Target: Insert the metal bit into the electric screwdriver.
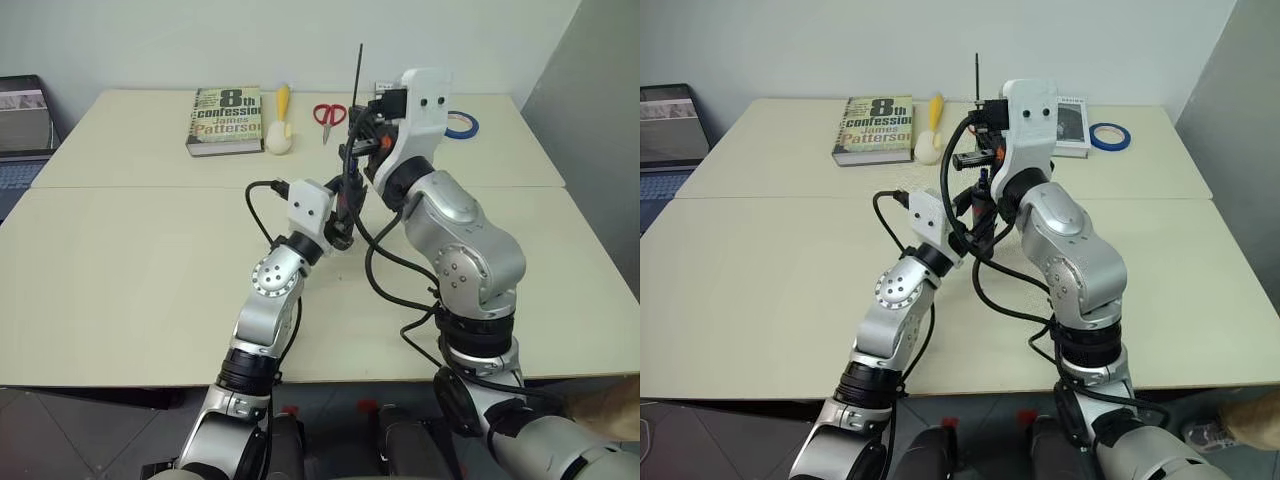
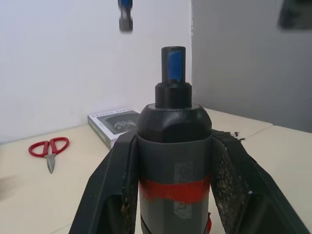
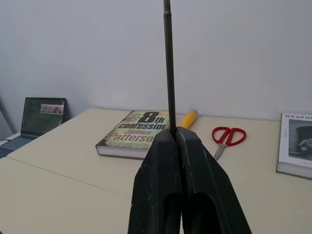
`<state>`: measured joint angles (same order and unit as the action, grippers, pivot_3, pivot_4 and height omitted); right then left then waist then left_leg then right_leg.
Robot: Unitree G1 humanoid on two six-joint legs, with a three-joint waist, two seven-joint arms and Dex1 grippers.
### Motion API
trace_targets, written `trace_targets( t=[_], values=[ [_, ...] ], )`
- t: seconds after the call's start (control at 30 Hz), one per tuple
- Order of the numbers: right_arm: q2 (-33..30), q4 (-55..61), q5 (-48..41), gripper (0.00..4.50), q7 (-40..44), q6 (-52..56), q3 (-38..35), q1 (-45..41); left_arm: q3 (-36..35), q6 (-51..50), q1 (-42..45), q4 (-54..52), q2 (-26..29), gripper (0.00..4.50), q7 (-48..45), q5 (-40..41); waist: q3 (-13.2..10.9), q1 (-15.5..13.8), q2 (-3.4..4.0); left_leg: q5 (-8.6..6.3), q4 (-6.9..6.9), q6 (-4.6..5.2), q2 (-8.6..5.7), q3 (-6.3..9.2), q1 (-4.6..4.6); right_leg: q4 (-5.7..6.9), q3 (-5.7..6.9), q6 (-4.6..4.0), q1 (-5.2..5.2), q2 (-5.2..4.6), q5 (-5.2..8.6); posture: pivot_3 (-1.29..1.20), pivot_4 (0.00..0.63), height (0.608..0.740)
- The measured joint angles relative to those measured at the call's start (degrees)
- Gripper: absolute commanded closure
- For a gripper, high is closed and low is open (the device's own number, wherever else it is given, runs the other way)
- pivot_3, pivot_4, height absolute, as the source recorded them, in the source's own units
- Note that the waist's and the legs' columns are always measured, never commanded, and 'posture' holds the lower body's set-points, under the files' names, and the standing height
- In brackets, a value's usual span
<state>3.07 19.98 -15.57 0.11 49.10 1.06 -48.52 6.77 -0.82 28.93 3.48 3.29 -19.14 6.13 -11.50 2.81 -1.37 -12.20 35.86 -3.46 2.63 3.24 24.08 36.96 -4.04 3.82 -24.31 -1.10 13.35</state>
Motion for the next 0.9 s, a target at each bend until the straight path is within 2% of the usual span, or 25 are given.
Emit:
trace_targets(
  t=[0.47,0.9],
  values=[
    [-3.14,2.87,-1.58,4.5,0.83,4.61,-1.55,0.83,-0.02,1.81,-1.53,1.64,0.87,2.85,-0.44,-0.64,0.0,-0.01,0.0,0.0,0.01,0.0,0.0,0.0,-0.01,0.02,0.0,-0.01,0.01,0.0,0.0,0.0,0.15,0.74],
    [-1.16,5.35,-2.28,4.5,0.64,7.59,-1.43,2.79,0.01,2.93,-2.18,1.7,0.97,2.85,-0.37,-0.81,0.01,0.01,-0.01,0.0,0.04,0.0,0.0,0.0,-0.07,0.05,0.0,0.0,0.06,0.0,-0.01,0.0,0.15,0.74]
  ],
)
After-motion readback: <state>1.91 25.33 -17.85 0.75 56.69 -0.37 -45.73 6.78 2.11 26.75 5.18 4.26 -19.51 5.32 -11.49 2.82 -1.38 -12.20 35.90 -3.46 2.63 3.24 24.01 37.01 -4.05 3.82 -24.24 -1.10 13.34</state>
